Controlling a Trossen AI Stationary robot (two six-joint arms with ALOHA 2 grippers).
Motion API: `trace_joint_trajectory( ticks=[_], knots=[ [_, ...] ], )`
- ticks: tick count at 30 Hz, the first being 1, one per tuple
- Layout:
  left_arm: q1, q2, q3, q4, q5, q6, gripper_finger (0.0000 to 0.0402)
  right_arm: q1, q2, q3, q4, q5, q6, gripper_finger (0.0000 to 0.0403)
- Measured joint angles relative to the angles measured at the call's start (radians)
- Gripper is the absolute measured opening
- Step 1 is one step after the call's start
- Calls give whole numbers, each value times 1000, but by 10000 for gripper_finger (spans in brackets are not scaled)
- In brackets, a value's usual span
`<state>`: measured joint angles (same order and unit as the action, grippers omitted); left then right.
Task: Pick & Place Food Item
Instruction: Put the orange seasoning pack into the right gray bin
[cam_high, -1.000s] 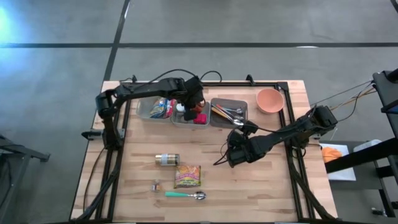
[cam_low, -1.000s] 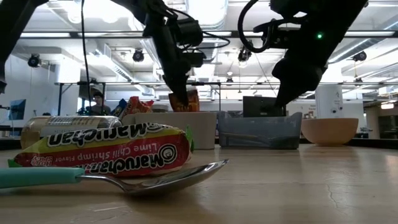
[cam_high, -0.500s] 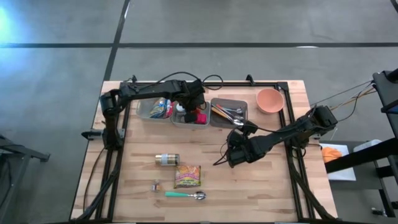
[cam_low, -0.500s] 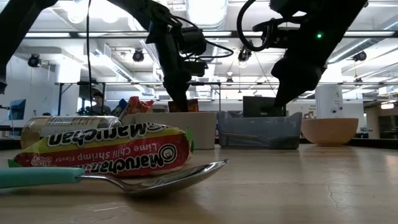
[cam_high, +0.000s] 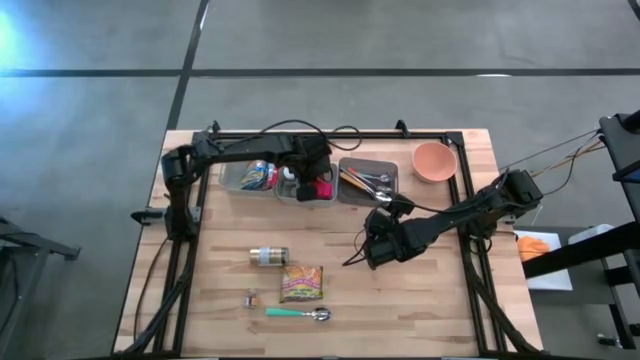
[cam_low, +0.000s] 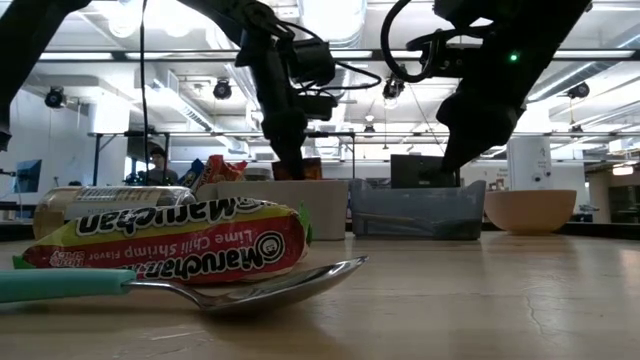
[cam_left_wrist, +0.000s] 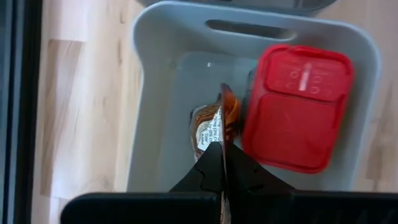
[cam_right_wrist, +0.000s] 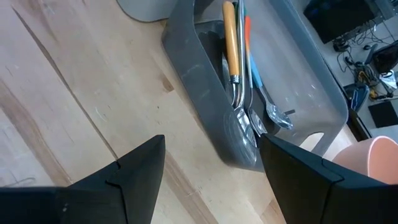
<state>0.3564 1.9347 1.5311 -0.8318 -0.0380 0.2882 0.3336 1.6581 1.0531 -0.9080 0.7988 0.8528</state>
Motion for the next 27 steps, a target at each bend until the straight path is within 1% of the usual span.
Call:
trace_joint_trajectory(
  ticks=[6,10,17,27],
  knots=[
    [-1,0,0,0,-20,0,0,0,0,0,2,-22,-8,260],
    [0,0,-3,3,-23,-1,0,0,0,0,3,-22,-8,260],
    [0,0,-47,36,-27,-7,0,0,0,0,6,-22,-11,260],
    [0,0,-45,52,-29,-7,0,-1,0,0,10,-22,-15,260]
  ],
)
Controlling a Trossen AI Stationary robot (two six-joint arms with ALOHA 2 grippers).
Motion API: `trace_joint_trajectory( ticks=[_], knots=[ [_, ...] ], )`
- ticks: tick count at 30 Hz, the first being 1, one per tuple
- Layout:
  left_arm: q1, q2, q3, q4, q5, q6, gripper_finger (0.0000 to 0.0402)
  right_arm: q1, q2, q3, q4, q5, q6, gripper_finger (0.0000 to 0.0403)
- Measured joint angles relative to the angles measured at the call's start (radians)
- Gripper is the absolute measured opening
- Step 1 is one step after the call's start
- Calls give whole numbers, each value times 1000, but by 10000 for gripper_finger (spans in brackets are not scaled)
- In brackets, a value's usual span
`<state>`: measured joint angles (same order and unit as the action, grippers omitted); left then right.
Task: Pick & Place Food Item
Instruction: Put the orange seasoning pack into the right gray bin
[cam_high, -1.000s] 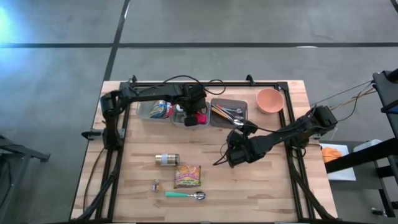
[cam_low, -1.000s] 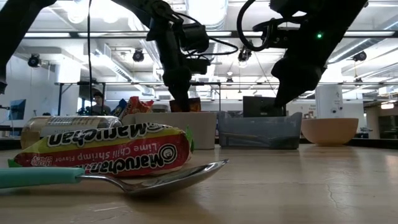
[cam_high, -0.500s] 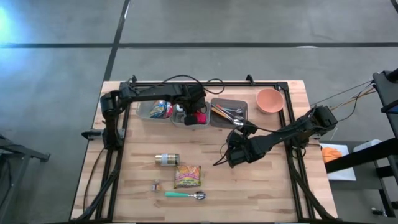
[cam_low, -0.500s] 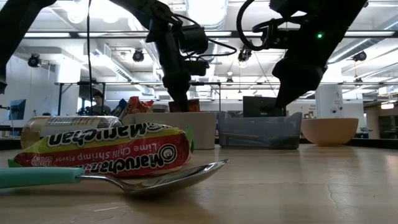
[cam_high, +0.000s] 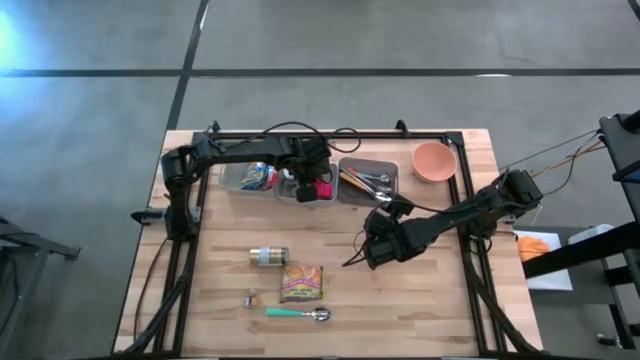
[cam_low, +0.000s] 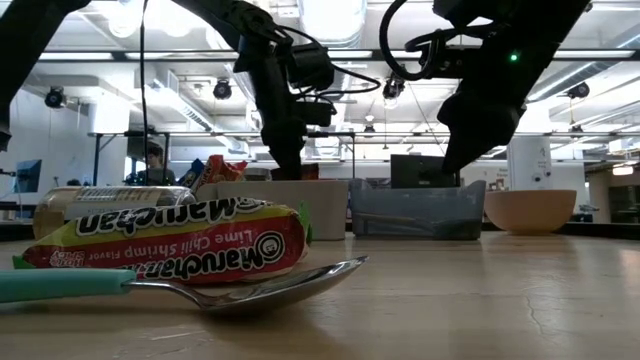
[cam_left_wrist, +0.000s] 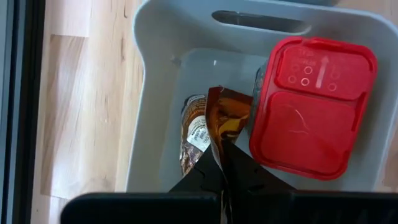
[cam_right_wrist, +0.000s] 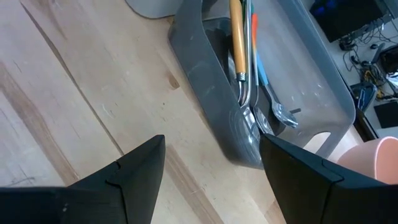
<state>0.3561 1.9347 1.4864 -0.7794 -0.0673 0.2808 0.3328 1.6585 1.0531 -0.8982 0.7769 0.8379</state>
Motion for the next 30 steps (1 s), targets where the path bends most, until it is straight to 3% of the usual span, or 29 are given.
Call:
trace_joint_trajectory(
  ticks=[9,21,30],
  knots=[
    [0,0,0,-2,3,-4,13,1,0,0,0,0,0,260],
    [0,0,20,-15,3,-27,139,1,0,0,5,-8,-1,260],
    [0,-2,45,-31,-23,-27,197,0,0,0,8,-20,-6,260]
  ],
)
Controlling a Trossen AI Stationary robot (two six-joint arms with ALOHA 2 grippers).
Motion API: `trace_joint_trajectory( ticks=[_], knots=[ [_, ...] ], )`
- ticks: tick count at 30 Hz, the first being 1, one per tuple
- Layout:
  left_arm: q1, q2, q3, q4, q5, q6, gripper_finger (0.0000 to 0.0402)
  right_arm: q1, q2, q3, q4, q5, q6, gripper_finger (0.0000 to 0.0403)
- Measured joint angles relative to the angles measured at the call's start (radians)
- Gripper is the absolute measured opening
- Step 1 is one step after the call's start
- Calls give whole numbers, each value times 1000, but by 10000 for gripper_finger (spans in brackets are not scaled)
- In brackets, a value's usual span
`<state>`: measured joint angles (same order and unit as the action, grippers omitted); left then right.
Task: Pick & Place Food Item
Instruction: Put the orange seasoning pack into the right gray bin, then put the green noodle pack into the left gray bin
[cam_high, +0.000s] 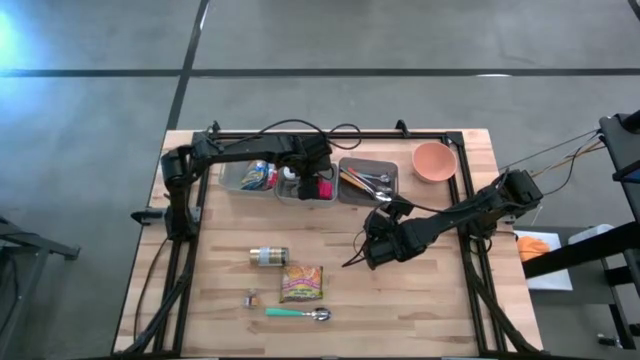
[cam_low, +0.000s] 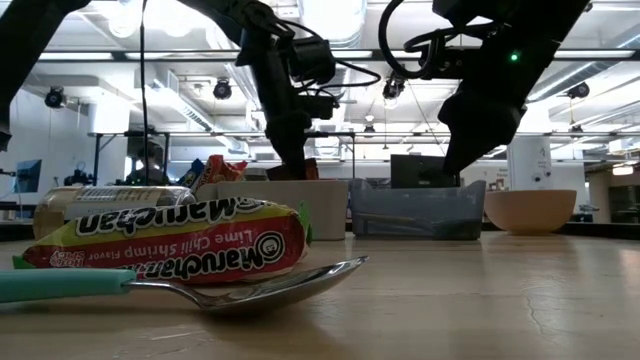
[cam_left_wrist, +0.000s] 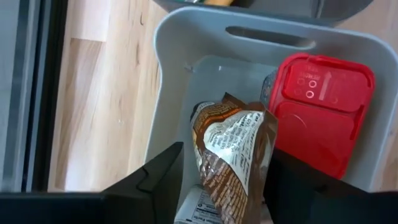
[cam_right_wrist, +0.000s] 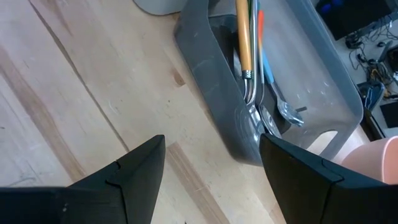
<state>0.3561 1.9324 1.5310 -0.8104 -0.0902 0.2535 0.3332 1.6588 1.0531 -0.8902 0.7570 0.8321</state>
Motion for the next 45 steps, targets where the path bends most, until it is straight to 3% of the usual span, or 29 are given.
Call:
trace_joint_trajectory(
  ticks=[23,34,39,45],
  knots=[
    [0,-145,9,-30,-18,-10,208,0,0,0,10,-6,-6,260],
    [-21,-261,7,-254,-21,-111,208,0,0,0,11,-8,-6,260],
    [-70,-318,-48,-317,-18,-181,208,0,0,0,16,-57,-9,260],
    [-167,-446,-214,-296,-15,-277,208,0,0,6,43,-61,-28,260]
  ],
)
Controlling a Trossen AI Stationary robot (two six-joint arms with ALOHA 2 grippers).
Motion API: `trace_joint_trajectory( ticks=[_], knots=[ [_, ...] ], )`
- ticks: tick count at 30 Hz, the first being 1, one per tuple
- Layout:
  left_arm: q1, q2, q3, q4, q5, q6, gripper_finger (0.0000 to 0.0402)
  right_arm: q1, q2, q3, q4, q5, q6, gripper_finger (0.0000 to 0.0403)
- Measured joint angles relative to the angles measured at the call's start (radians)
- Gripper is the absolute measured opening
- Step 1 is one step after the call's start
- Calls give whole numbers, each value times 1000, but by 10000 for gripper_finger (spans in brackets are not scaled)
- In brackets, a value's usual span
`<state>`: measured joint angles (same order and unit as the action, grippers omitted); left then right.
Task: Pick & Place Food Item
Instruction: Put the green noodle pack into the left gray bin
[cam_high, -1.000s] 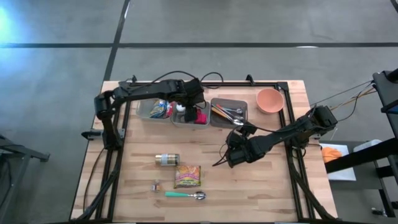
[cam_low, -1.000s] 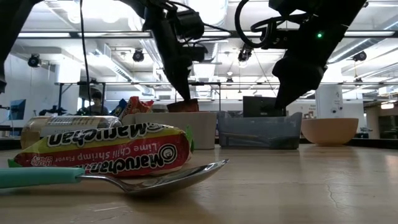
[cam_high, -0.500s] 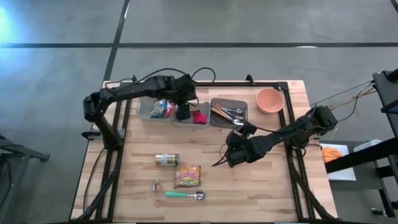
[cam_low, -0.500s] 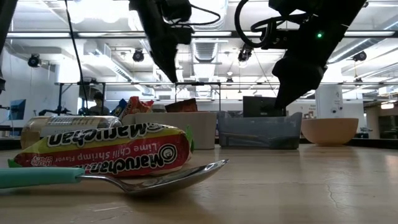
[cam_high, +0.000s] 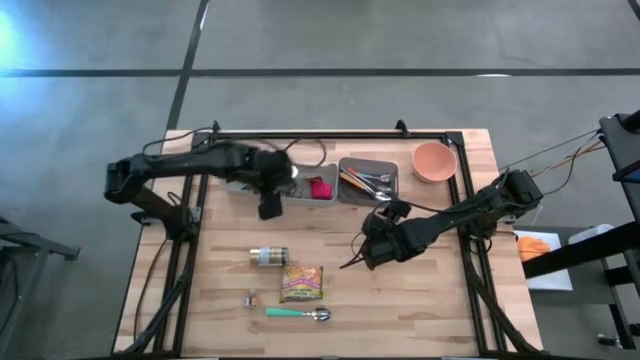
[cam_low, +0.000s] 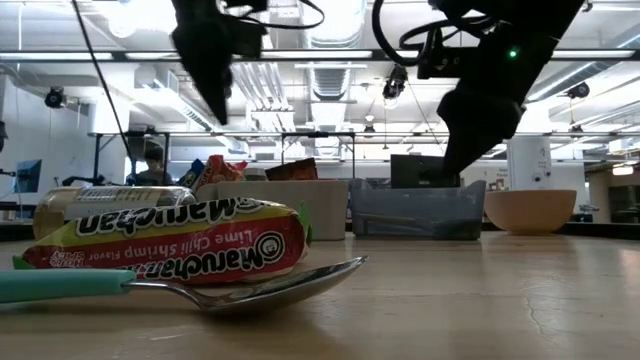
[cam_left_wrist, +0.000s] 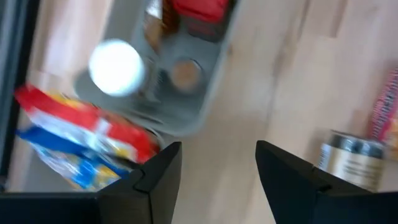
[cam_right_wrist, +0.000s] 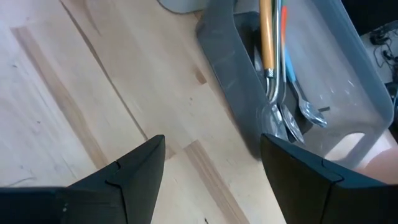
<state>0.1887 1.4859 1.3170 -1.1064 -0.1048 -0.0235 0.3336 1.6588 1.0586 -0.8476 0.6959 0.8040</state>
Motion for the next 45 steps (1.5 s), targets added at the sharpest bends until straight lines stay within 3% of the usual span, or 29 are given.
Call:
trace_joint_trajectory(
  ticks=[6,13,18,25,30,34,40,45],
  knots=[
    [-103,-181,-205,94,0,-199,208,0,0,1,61,-27,-39,260],
    [-180,-342,-406,239,-8,-415,208,0,0,41,293,-114,-251,260],
    [-179,-385,-489,343,-86,-486,208,-5,0,130,347,-148,-429,260],
    [-181,-391,-580,369,-67,-491,208,-68,0,256,354,-333,-551,260],
    [-185,-391,-626,362,-56,-502,208,-122,0,285,353,-411,-605,260],
    [-187,-391,-656,404,-77,-502,208,-145,1,261,354,-517,-532,260],
    [-188,-397,-662,459,-78,-425,208,-109,50,201,337,-517,-159,260],
    [-190,-406,-664,496,-63,-339,208,-54,104,162,357,-523,47,260]
  ],
)
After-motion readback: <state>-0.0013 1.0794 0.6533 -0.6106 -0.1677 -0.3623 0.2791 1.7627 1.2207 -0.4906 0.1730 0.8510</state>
